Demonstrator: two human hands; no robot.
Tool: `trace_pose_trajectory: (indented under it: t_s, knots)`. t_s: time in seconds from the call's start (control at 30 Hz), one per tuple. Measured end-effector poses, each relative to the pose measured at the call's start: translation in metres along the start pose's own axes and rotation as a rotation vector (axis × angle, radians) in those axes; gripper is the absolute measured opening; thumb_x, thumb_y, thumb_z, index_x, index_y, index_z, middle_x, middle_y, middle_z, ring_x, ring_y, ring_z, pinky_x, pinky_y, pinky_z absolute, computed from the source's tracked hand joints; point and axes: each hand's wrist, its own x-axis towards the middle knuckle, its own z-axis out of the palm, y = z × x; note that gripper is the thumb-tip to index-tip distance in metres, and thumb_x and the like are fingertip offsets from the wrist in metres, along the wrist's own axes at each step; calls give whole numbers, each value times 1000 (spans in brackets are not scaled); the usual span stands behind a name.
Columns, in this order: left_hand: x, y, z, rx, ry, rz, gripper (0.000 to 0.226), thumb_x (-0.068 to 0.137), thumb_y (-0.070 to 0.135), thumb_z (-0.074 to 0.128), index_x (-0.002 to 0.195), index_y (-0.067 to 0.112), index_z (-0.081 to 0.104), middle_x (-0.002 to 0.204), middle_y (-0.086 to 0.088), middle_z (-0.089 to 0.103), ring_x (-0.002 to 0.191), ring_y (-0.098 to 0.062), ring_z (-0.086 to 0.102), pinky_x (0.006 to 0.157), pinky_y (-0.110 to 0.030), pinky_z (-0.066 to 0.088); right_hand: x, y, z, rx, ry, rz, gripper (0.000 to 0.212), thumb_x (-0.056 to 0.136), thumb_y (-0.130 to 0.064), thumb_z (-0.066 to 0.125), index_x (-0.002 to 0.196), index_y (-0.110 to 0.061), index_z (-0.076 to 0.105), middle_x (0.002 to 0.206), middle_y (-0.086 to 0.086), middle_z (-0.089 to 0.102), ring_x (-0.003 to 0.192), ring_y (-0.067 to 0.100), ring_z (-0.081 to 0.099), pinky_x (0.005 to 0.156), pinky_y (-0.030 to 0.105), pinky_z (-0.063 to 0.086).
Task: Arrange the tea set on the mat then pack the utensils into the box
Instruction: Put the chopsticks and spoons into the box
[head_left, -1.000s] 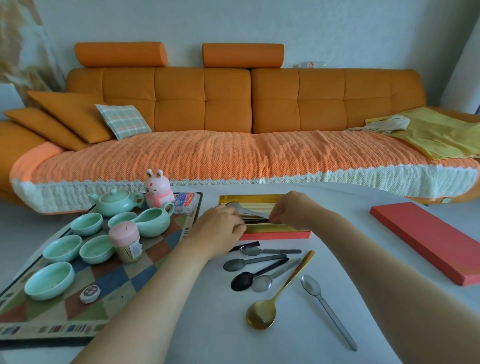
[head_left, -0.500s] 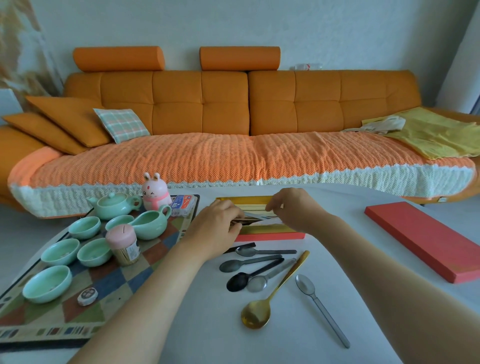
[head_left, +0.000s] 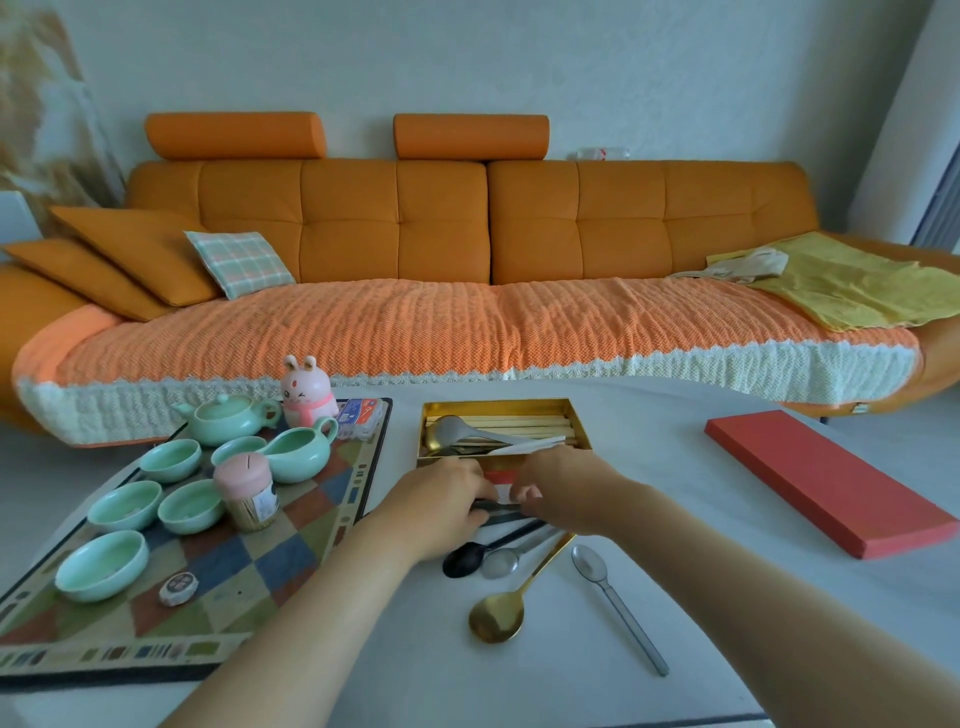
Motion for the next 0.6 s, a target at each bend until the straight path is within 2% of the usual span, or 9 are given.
trace_pose_trajectory:
  t_s: [0.27, 0.37, 0.47, 0.6]
  knots:
    - [-1, -4, -4, -50, 116, -5, 22, 97, 27, 54, 111, 29, 71, 107, 12, 63, 99, -13, 59, 81, -33, 49, 0, 3, 8, 97, 56, 17, 23, 99, -29, 46, 106, -27, 68, 106, -5, 67, 93, 19, 62, 81, 40, 57]
    - [2, -11, -11, -141, 249, -31, 20, 99, 23, 54, 107, 26, 71, 102, 9, 63, 96, -11, 57, 79, -29, 47, 2, 7, 1, 196, 188, -2, 24, 101, -30, 46, 112, -29, 67, 105, -4, 69, 88, 19, 65, 77, 41, 58]
    - [9, -21, -20, -340, 401, -100, 18, 99, 19, 55, 108, 22, 71, 105, 10, 65, 97, -7, 58, 80, -20, 43, 9, 10, -6, 337, 348, -31, 27, 101, -21, 47, 116, -26, 69, 105, -6, 66, 90, 16, 62, 79, 34, 54]
    - [18, -33, -19, -383, 494, -207, 19, 98, 18, 56, 111, 23, 69, 106, 10, 64, 97, -8, 58, 75, -13, 40, 24, 15, -10, 404, 513, -5, 27, 101, -12, 49, 113, -19, 73, 97, -7, 57, 80, 16, 56, 70, 25, 42]
